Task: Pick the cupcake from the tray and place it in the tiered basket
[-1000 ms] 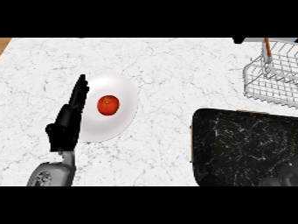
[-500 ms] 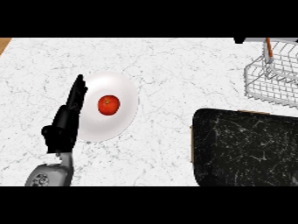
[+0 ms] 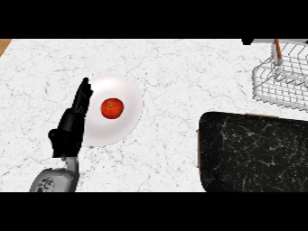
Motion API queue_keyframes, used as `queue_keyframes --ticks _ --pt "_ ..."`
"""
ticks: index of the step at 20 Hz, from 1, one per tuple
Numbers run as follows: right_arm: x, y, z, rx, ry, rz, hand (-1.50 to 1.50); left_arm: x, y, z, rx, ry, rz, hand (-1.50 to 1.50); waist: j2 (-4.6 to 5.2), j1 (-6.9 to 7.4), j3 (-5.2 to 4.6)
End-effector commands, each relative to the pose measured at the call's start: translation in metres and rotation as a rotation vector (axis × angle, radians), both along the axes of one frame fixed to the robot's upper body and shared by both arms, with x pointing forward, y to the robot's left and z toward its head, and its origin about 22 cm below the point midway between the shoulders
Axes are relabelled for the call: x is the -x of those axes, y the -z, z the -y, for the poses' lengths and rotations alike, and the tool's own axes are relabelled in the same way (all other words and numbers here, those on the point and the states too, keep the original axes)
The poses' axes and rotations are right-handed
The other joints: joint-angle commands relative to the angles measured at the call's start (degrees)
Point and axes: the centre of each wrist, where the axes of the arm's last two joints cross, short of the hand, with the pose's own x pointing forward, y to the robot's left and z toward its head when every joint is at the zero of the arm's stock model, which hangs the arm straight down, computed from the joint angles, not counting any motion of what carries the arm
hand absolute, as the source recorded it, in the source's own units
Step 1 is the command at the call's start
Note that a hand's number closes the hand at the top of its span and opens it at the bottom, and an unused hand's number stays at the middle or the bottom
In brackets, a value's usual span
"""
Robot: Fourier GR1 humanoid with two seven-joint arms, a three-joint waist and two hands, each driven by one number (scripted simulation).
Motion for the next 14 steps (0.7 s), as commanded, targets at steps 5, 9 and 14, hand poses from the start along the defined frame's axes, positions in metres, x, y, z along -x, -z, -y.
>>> queue_keyframes --ticks 5,9,14 --pt "-0.009 0.028 0.04 -0.304 0.084 0.074 -1.5 -0.008 -0.01 0.014 -0.006 0.009 -0.011 0.0 -0.03 -0.29 0.03" --pt "-0.007 0.026 0.063 -0.411 0.047 0.19 -1.5 0.003 -0.007 0.0 0.003 0.004 -0.012 0.0 -0.07 0.12 0.03" --pt "0.01 0.03 0.073 -0.491 0.093 0.428 -1.5 -0.004 -0.005 -0.005 -0.012 -0.009 -0.005 0.0 -0.19 -0.44 0.05"
